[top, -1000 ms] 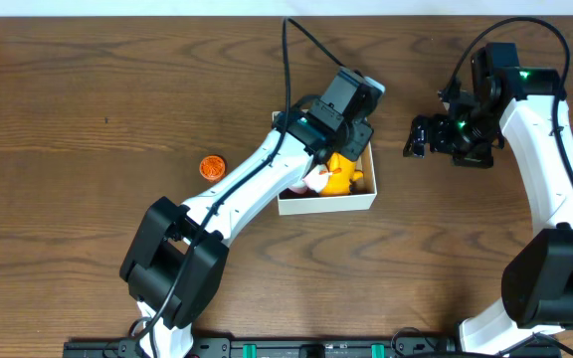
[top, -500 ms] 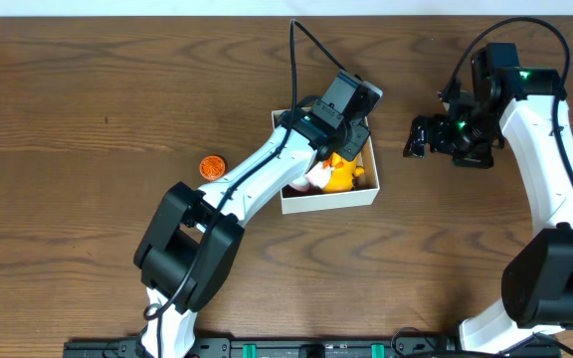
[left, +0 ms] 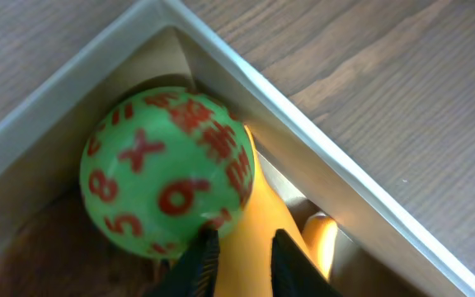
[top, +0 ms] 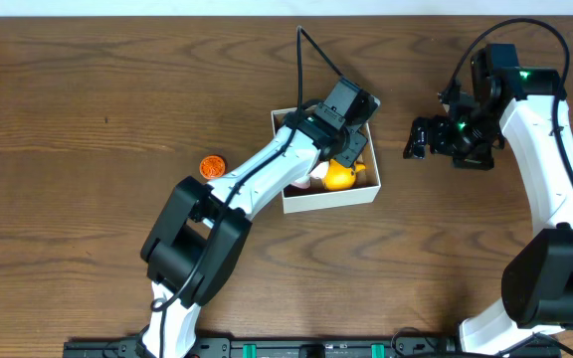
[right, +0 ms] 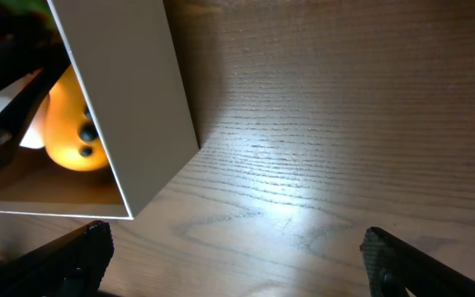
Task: Pack container
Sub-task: 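Carry the green ball with the left gripper into the box corner and release, then move the left gripper to the orange round toy and grasp it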
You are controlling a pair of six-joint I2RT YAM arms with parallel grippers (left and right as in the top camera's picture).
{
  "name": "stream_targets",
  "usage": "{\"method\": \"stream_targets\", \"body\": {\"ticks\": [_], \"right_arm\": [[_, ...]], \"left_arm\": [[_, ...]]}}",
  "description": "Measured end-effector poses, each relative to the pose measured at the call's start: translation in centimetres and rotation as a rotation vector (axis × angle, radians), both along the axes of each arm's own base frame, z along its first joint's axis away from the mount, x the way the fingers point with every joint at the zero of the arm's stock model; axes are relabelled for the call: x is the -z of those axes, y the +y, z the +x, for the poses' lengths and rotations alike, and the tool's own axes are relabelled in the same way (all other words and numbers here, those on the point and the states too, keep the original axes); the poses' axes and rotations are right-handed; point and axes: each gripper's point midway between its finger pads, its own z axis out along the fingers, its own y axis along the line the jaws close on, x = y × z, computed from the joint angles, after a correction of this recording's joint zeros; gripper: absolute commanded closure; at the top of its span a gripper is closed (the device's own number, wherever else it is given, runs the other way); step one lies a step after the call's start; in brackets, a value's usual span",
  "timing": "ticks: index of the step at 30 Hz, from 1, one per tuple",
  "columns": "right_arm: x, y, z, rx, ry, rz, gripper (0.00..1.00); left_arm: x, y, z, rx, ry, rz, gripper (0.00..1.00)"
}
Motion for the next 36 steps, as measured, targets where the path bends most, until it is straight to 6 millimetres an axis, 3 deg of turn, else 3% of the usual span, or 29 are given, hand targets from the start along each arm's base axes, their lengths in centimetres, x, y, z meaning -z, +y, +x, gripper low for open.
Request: {"method": "stream_targets", "body": {"ticks": [3, 10, 15, 22, 30, 33, 36], "right_arm": [[0.0, 0.0, 0.0, 0.0, 0.0, 0.0, 0.01], [0.0, 0.0, 0.0, 0.0, 0.0, 0.0, 0.01], [0.0, 0.0, 0.0, 0.0, 0.0, 0.0, 0.01], [0.1, 0.0, -0.1, 0.0, 0.003, 0.0, 0.01], [0.1, 0.0, -0.1, 0.0, 0.003, 0.0, 0.01], [0.1, 0.0, -0.1, 0.0, 0.003, 0.0, 0.01], [0.1, 0.0, -0.1, 0.0, 0.004, 0.0, 0.01]], "left_arm": [[-2.0, 0.3, -0.2, -0.004, -0.02, -0.011, 0.63], [-8.6, 1.9, -1.5, -0.014, -0.083, -0.054, 0.41], [-11.7, 4.1, -3.6, -0.032, -0.08, -0.035, 0.41], [-9.8, 12.3, -5.1, -0.187, 0.041, 0.203, 0.36], [-8.0, 23.4, -1.9, -0.563, 0.146, 0.201, 0.3], [-6.8, 26.1, -1.2, -0.649, 0.199, 0.168, 0.25], [-4.7, 27.3, -1.1, -0.689, 0.27, 0.168, 0.21]]}}
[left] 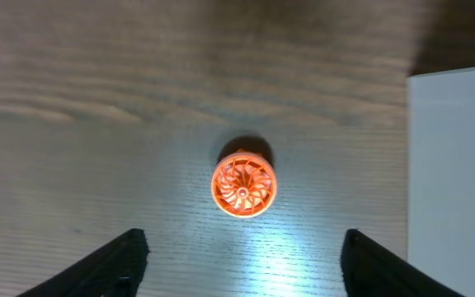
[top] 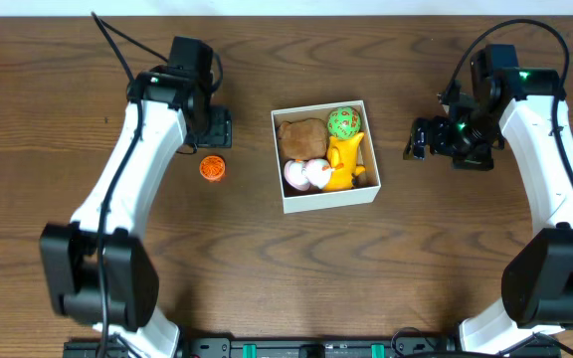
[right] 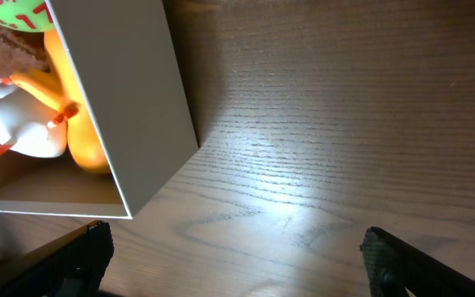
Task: Pack container
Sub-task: 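Move the left gripper to the orange round toy and grasp it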
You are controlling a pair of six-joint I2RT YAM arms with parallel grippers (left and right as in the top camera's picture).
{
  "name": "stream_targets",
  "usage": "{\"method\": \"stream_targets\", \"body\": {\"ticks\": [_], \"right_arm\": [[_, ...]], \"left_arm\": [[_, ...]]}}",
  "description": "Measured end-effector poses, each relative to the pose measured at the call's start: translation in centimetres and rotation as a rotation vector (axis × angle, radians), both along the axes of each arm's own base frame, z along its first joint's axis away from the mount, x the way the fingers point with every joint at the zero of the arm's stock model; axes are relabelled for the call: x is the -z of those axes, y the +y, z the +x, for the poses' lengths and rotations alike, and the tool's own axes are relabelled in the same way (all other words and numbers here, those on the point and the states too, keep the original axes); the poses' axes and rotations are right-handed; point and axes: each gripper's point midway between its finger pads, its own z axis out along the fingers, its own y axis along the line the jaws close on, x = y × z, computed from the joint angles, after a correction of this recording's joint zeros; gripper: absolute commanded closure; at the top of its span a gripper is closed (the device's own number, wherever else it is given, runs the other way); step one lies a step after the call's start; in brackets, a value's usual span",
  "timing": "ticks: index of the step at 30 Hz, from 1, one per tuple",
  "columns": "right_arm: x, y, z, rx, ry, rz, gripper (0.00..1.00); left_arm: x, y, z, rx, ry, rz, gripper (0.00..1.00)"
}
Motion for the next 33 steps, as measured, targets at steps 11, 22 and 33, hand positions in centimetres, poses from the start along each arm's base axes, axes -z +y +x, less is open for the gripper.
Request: {"method": "stream_targets", "body": {"ticks": [11, 22, 33], "right_arm": [[0.0, 0.0, -0.1, 0.0, 0.002, 0.0, 0.01], [0.0, 0.0, -0.1, 0.0, 0.004, 0.0, 0.01], [0.0, 0.0, -0.1, 0.0, 0.006, 0.0, 0.01]], "left_arm": [[10.0, 0.0, -1.2, -0.012, 0.266, 0.006, 0.21], [11.0, -0.1, -1.2, -0.014, 0.284, 0.001, 0.21], [11.2, -0.1, -1.1, -0.014, 0.281, 0.001, 0.21]]}}
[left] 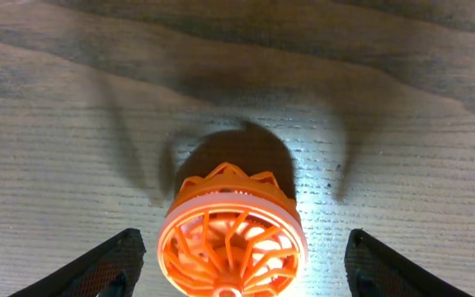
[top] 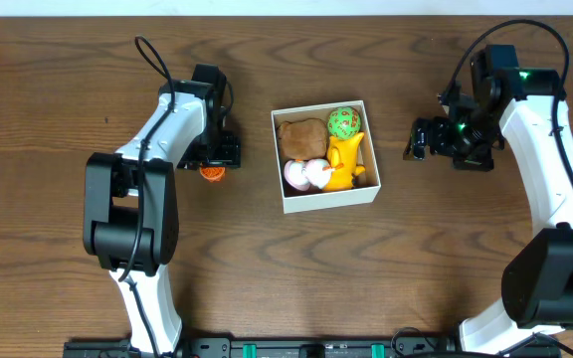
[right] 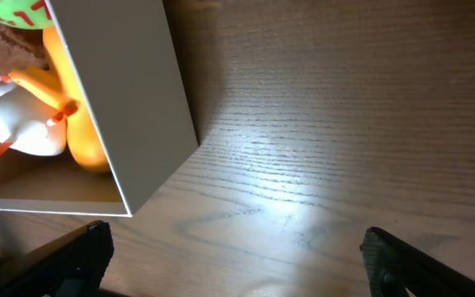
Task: Pack container
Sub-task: 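Move the left gripper to the orange round toy and grasp it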
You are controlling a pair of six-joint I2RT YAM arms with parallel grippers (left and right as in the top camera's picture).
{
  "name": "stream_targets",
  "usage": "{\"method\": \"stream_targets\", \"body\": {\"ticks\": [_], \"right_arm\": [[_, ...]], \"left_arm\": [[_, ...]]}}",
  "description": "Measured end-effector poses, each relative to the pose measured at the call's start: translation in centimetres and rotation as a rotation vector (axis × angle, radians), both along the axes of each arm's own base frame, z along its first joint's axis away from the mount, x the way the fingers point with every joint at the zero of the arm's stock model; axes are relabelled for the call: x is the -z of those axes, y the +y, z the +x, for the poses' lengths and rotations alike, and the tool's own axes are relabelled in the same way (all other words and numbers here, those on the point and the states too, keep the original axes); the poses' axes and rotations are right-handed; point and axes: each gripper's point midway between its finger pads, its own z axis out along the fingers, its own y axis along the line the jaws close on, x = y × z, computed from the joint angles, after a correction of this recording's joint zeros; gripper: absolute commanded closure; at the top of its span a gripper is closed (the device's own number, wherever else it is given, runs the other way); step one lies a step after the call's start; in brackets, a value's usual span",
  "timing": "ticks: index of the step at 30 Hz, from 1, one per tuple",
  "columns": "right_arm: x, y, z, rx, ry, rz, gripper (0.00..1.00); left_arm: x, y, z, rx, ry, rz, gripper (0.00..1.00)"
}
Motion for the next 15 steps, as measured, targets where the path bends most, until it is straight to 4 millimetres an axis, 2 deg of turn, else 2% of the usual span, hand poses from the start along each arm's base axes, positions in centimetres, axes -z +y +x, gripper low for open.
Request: {"method": "stream_targets", "body": {"ticks": [8, 13, 15], "right_arm": [[0.0, 0.0, 0.0, 0.0, 0.0, 0.0, 0.01], [0.0, 0.0, 0.0, 0.0, 0.0, 0.0, 0.01], [0.0, 0.0, 0.0, 0.0, 0.0, 0.0, 0.01]], "left_arm": [[1.3, 0.5, -0.2, -0.013, 0.031, 0.005, 0.22], [1.4, 0.5, -0.2, -0.013, 0.034, 0.002, 0.23], [1.4, 0.5, -0.3, -0.014, 0.035, 0.002, 0.28]]}}
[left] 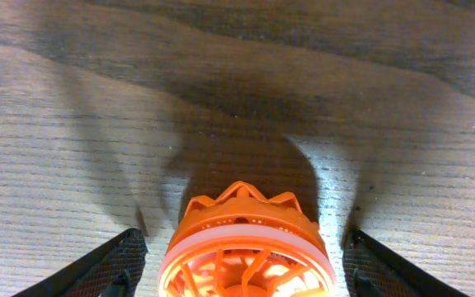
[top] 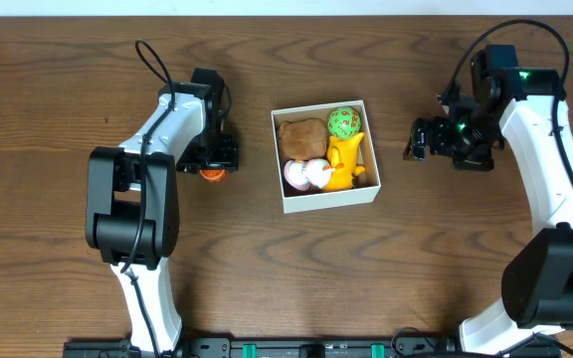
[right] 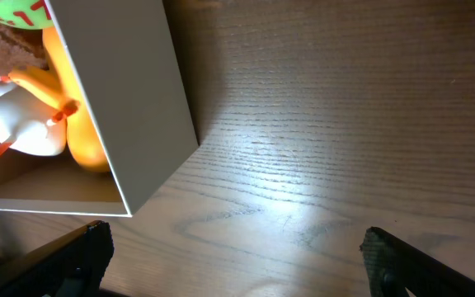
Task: Pack container
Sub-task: 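Move the left gripper to the orange round toy and grasp it, then carry the orange toy with the left gripper over the box and release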
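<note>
An orange spoked wheel toy [left: 246, 247] lies on the wood table, left of the white box [top: 370, 194]. My left gripper [top: 210, 163] stands open right over the wheel [top: 211, 172], one finger [left: 105, 264] on each side of it, not touching. The box holds a brown plush [top: 302, 136], a green ball with red numbers [top: 343, 122], a yellow toy [top: 348, 159] and a white-pink toy [top: 306, 174]. My right gripper [top: 418, 138] hangs open to the right of the box, with nothing between its fingers [right: 64, 260].
The box's white side wall [right: 130, 99] fills the upper left of the right wrist view. Bare wood lies around the box and both arms.
My left gripper has come slightly lower over the orange wheel, which now sits further between the open fingers. The right arm and the box contents have not moved.
My left gripper was inside the box by the green ball and yellow toy. Then it was out of the box, open above the orange wheel on the table. It has since dropped close, straddling the wheel. The right gripper stayed open beside the box throughout.
</note>
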You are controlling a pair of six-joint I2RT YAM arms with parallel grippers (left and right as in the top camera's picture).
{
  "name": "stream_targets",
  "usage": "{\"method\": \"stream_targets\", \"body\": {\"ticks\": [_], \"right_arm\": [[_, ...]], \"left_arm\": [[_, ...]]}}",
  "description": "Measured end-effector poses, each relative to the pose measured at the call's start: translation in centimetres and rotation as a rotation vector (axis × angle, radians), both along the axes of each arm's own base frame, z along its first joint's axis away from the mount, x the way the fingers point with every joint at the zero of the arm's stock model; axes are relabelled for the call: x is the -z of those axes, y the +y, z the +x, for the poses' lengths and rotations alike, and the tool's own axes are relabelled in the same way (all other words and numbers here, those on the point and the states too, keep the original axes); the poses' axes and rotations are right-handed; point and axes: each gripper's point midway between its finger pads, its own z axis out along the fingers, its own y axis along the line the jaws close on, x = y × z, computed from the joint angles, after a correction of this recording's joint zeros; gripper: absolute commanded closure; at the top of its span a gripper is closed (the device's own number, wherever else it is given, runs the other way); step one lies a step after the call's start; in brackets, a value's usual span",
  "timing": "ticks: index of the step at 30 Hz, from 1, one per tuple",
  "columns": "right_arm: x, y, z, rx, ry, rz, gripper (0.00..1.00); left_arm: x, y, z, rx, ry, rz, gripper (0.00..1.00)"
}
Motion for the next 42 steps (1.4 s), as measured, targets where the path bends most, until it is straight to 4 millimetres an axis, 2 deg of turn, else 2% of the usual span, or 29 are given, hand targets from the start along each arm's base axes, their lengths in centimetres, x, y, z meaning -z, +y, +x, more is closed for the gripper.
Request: {"method": "stream_targets", "body": {"ticks": [2, 9, 14, 23, 28, 29, 32, 34, 38, 42], "right_arm": [[0.0, 0.0, 0.0, 0.0, 0.0, 0.0, 0.01], [0.0, 0.0, 0.0, 0.0, 0.0, 0.0, 0.01], [0.0, 0.0, 0.0, 0.0, -0.001, 0.0, 0.01], [0.0, 0.0, 0.0, 0.0, -0.001, 0.0, 0.01], [0.0, 0.0, 0.0, 0.0, -0.002, 0.0, 0.01], [0.0, 0.0, 0.1, 0.0, -0.002, 0.0, 0.01], [0.0, 0.0, 0.1, 0.0, -0.004, 0.0, 0.01], [0.0, 0.0, 0.1, 0.0, -0.005, 0.0, 0.01], [0.0, 0.0, 0.1, 0.0, -0.005, 0.0, 0.01], [0.0, 0.0, 0.5, 0.004, -0.019, 0.0, 0.01]], "left_arm": [[0.0, 0.0, -0.1, 0.001, 0.003, -0.003, 0.32], [0.1, -0.1, -0.1, 0.006, 0.005, -0.008, 0.34], [0.1, -0.1, -0.4, 0.007, 0.016, -0.006, 0.44], [0.0, 0.0, -0.7, 0.007, 0.028, -0.004, 0.46], [-0.3, 0.3, -2.3, 0.007, 0.09, 0.009, 0.48], [-0.6, 0.3, -2.6, 0.007, 0.1, 0.011, 0.51], [-2.0, 0.3, -2.6, 0.008, 0.091, 0.009, 0.54], [-3.8, 0.2, -2.1, 0.01, 0.047, 0.003, 0.56], [-8.8, -0.6, -1.5, 0.03, -0.08, -0.015, 0.56], [-13.7, -3.0, -2.0, 0.097, -0.215, -0.042, 0.55]]}}
